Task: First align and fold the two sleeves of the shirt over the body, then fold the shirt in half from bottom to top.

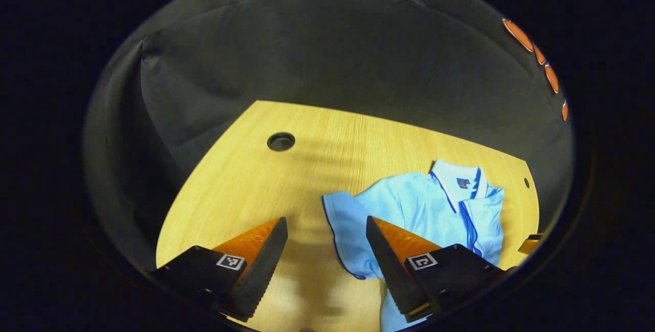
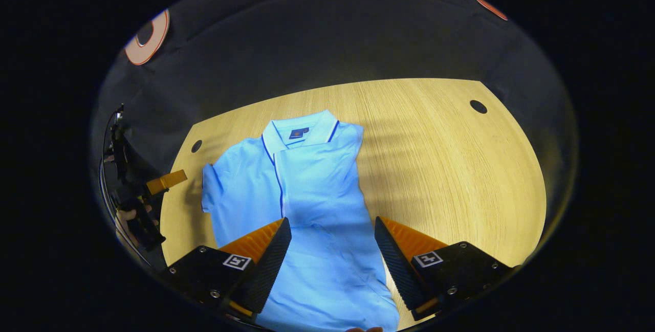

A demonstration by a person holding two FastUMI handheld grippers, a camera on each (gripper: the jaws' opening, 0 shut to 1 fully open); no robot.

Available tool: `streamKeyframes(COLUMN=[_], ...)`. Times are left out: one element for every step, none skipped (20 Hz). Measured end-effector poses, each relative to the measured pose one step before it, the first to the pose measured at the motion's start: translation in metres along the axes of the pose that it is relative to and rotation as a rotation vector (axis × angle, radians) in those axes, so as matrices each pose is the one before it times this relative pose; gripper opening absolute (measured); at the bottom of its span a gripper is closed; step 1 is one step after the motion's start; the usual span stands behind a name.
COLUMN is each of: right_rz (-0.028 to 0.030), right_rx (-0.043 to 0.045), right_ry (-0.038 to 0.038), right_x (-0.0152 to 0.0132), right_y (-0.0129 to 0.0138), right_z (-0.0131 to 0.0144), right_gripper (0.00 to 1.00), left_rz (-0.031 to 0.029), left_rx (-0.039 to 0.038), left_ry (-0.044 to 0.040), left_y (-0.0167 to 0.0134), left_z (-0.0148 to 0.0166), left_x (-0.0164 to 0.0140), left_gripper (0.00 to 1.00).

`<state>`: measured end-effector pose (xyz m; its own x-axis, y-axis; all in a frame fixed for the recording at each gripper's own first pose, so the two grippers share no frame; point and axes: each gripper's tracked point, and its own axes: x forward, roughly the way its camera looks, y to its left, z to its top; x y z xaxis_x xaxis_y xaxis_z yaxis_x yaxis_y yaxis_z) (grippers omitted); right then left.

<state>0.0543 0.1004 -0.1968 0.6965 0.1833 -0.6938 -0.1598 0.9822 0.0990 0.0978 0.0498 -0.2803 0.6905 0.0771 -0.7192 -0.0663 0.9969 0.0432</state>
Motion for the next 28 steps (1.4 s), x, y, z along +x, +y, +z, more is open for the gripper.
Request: streamKeyframes(right_rz=[0.00058,-0.00186,-0.00275,-0.00118,-0.00068,-0.00204,0.00192,0.00465,0.00596,0.00187,0.00222,-0.00092,0.001,0.0046,0.00406,0.00093,0.00036,-0.00185,-0.00357,-0.0003,0.00149,0.00332,0.0022,0.00083,0.00036,-0.0006,-0.00072,-0.0018], right_rx=[0.00435,0.00717,0.00814,0.00795,0.0058,0.00458,0.00353,0.00445,0.00506,0.00515,0.00193,0.00275,0.00443,0.00578,0.00545,0.00359,0.0018,0.00125,0.00248,0.00309,0.00518,0.00443,0.00228,-0.00064,-0.00197,-0.00184,-0.00195,-0.00098], right_ry=[0.005,0.00481,0.00403,0.00305,0.00304,0.00326,0.00451,0.0052,0.00538,0.00705,0.00029,-0.00365,-0.00178,-0.00165,-0.00156,-0.00361,-0.00352,-0.00191,-0.00095,-0.00041,-0.00031,0.00262,0.00282,0.00065,0.00003,-0.00037,-0.00155,-0.0034], right_x=[-0.00056,0.00024,0.00104,-0.00076,-0.00005,0.00079,0.00119,-0.00066,0.00011,-0.00004,-0.00107,-0.00098,-0.00031,-0.0021,-0.00236,-0.00175,-0.00031,-0.001,-0.00162,-0.00065,-0.00081,-0.00104,-0.00032,-0.00078,0.00194,-0.00007,-0.00037,-0.00009], right_y=[-0.00328,-0.00434,-0.00362,-0.00332,-0.00266,-0.00323,-0.00147,-0.00103,-0.0001,-0.00102,-0.00188,-0.00212,-0.00138,-0.00106,-0.00229,-0.00265,-0.00273,-0.00372,-0.00512,-0.0034,-0.00373,-0.00302,-0.00311,-0.00431,-0.00323,-0.00359,-0.00317,-0.00311], right_z=[-0.00121,-0.00195,-0.00117,-0.00202,-0.00078,-0.00182,-0.00083,-0.0018,-0.00114,-0.00158,0.00062,0.00055,0.00079,0.00005,0.00229,0.00103,0.00143,0.0006,0.00035,0.0001,0.0002,-0.00179,-0.00071,-0.00075,0.00046,-0.00071,0.00098,-0.00016], right_gripper=[0.99,0.99,0.99,0.99,0.99,0.99,0.99,0.99,0.99,0.99,0.99,0.99,0.99,0.99,0.99,0.99,0.99,0.99,0.99,0.99,0.99,0.99,0.99,0.99,0.99,0.99,0.99,0.99], left_rz=[-0.00417,-0.00116,0.00652,0.01312,0.0113,0.00472,-0.00218,-0.00082,0.0061,0.00558,0.00362,0.00121,0.00204,0.00184,0.0082,0.00723,0.00911,0.00961,-0.00559,-0.00288,-0.00238,-0.00032,-0.00489,-0.00783,-0.00939,-0.01088,-0.00946,-0.01436], left_rx=[-0.00963,-0.00959,-0.00512,0.00275,0.00808,0.00314,-0.00393,-0.0053,-0.00028,0.00391,0.0065,0.0065,0.00465,-0.00018,-0.00074,0.00708,0.00631,0.01069,0.00384,0.00666,-0.00273,-0.0024,-0.00642,-0.01315,-0.01532,-0.00169,-0.03404,-0.02245], left_ry=[0.01918,0.0154,0.01376,0.0123,0.01087,0.01227,0.00895,0.00692,0.00765,0.00473,0.00902,0.00676,0.00678,0.00732,0.00552,-0.00764,0.00419,-0.00058,-0.0007,0.00127,-0.00433,0.00259,-0.00066,0.00078,0.01051,-0.00013,-0.00911,-0.01255], left_y=[-0.00285,-0.00071,0.00116,0.00278,0.00251,0.00044,-0.00138,-0.0012,-0.00049,0.00011,-0.00045,-0.00163,-0.00241,-0.00268,-0.0019,-0.00026,-0.00059,0.00102,-0.0032,-0.00198,-0.00309,-0.00416,-0.00404,-0.00226,-0.00249,0.0003,-0.00088,0.00056], left_z=[-0.00639,-0.00548,-0.00327,-0.00441,-0.00307,-0.00342,-0.00207,-0.00295,-0.00241,-0.00167,-0.00308,-0.00248,-0.00277,-0.00168,-0.00292,-0.00021,-0.00011,-0.00122,0.00115,-0.00009,0.00067,-0.001,-0.00044,0.00011,-0.00165,-0.00055,0.00054,0.00131], left_x=[0.00473,0.00403,0.00458,0.00371,0.00336,0.00133,0.002,0.00159,0.00155,0.0015,0.00058,0.0013,0.00105,0.00103,0.00156,0.00134,-0.00002,-0.00008,0.0002,-0.00106,0.00195,0.00104,0.0032,-0.00274,-0.00025,-0.00538,0.00107,-0.00273], left_gripper=[0.99,1.0,1.0,0.99,1.0,1.0,1.0,0.97,0.99,0.99,0.99,0.99,0.99,0.99,0.99,0.97,1.0,0.99,0.99,0.95,0.8,0.66,0.52,0.37,0.23,0.14,0.14,0.04])
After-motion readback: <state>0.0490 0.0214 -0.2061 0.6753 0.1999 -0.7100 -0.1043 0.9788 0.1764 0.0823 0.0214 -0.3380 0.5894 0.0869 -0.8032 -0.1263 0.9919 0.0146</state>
